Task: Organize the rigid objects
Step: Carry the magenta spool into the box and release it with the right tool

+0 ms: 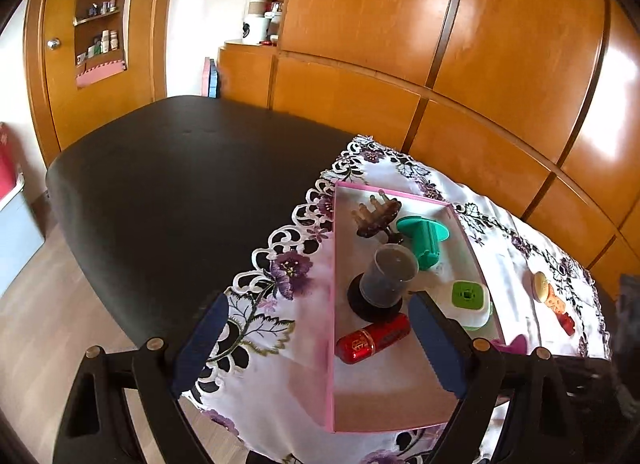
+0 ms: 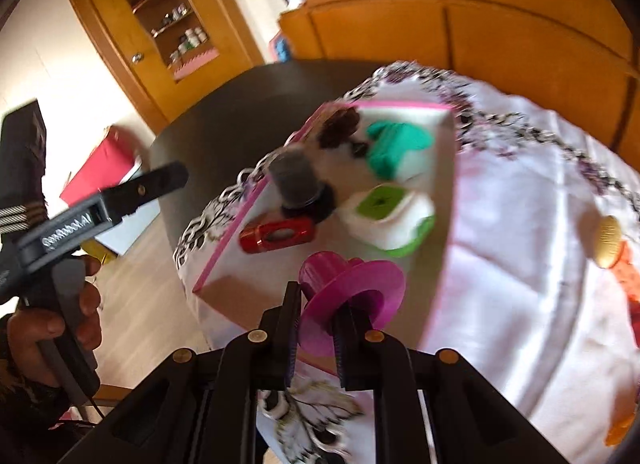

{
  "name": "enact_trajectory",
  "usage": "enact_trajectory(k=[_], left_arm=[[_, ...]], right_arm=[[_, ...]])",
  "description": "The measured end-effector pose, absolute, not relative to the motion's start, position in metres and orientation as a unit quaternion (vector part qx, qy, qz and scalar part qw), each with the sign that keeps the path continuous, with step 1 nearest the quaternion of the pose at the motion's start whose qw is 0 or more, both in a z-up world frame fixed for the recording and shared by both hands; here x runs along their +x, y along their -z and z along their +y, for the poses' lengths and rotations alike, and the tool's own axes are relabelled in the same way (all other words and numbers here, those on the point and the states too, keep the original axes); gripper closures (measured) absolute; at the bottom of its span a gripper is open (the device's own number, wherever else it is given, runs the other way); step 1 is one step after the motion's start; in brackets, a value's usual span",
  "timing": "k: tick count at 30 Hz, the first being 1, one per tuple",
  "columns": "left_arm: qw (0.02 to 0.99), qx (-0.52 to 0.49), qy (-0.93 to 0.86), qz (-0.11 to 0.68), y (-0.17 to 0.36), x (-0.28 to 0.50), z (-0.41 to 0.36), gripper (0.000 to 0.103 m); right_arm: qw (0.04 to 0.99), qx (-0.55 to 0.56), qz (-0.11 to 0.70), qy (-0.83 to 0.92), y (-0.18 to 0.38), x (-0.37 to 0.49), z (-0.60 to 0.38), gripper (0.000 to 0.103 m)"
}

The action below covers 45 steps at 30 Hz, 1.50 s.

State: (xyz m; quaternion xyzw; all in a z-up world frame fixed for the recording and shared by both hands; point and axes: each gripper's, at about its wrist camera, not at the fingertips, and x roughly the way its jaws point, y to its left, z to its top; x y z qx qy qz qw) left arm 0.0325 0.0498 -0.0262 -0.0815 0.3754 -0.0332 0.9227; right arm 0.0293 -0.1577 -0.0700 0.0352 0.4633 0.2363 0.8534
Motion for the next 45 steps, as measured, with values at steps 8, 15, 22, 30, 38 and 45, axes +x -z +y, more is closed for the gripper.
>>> enact_trajectory(k=[8,15,22,30,38,45], left_arm=[[0.924,-0.064,0.054,0.374,0.023,0.028,0.034,0.012],[0.923,-0.055,0.061,0.375,0.023,0.027,0.026,0.012],[0.922,-0.053,0.062,0.378,0.024,0.027,0.025,0.012],[0.922,-0.054,0.062,0.379,0.025,0.027,0.025,0.011],[0.921,-0.055,0.062,0.38,0.026,0.028,0.026,0.011],[0.922,-0.053,0.062,0.379,0.026,0.027,0.025,0.011]], right_arm=[[0.839,0.041,0.486,-0.242,0.099,0.04,-0.131,0.09],[0.837,0.04,0.49,-0.242,0.111,0.038,-0.124,0.087],[0.839,0.036,0.488,-0.239,0.11,0.035,-0.123,0.084],[0.838,0.038,0.491,-0.236,0.106,0.032,-0.125,0.077],[0.844,0.056,0.484,-0.227,0.098,0.031,-0.136,0.074],[0.846,0.082,0.475,-0.227,0.088,0.027,-0.148,0.068]])
